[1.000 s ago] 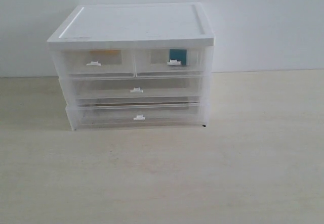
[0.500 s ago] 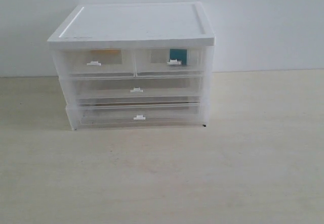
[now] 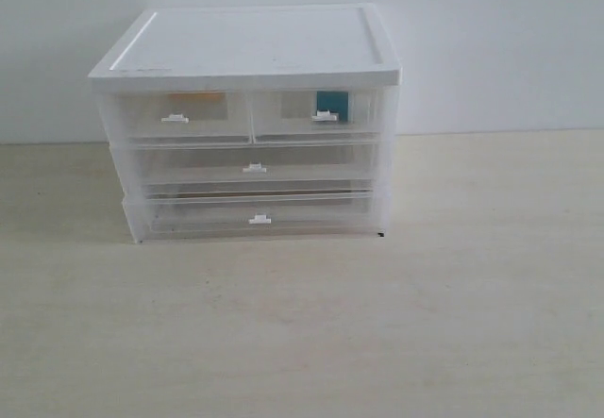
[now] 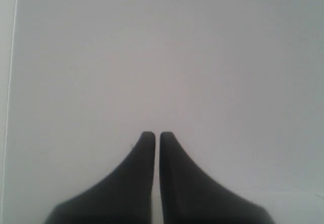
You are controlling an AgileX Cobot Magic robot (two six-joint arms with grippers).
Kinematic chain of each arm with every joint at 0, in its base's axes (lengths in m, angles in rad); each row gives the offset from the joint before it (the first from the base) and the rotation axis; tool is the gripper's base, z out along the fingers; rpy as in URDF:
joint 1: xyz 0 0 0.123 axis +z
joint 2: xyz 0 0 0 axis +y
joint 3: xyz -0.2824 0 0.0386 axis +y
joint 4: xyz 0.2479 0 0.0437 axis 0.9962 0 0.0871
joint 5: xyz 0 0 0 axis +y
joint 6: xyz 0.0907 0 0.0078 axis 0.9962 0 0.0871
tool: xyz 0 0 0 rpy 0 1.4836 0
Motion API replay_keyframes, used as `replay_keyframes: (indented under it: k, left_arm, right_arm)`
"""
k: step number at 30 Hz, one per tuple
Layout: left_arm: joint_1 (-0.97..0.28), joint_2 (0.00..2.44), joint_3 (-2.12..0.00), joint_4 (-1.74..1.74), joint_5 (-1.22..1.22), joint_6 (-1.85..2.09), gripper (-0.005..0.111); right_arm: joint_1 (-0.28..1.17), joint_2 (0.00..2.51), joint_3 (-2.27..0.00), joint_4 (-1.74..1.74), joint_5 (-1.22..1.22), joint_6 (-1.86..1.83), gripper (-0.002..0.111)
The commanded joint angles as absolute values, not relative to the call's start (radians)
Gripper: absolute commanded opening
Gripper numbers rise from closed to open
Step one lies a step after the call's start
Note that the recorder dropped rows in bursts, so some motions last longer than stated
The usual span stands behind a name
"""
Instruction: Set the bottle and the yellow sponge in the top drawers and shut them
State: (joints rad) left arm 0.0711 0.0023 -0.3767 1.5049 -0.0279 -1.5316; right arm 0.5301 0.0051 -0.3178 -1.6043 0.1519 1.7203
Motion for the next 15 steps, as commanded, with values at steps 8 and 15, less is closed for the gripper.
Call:
replay_keyframes:
  k: [8,15]
  left_arm:
    - [0.066,0.0,-0.364,1.115,-0.086,-1.545,0.004]
    - [0.095,0.0,-0.271,-0.027,0.036,-0.062,0.004]
  right_arm:
    - [0.529,0.0,-0.317,-1.602,0.149,1.719,0.0]
    - [0.529,0.0,-0.317,-1.602,0.147,1.717,0.0]
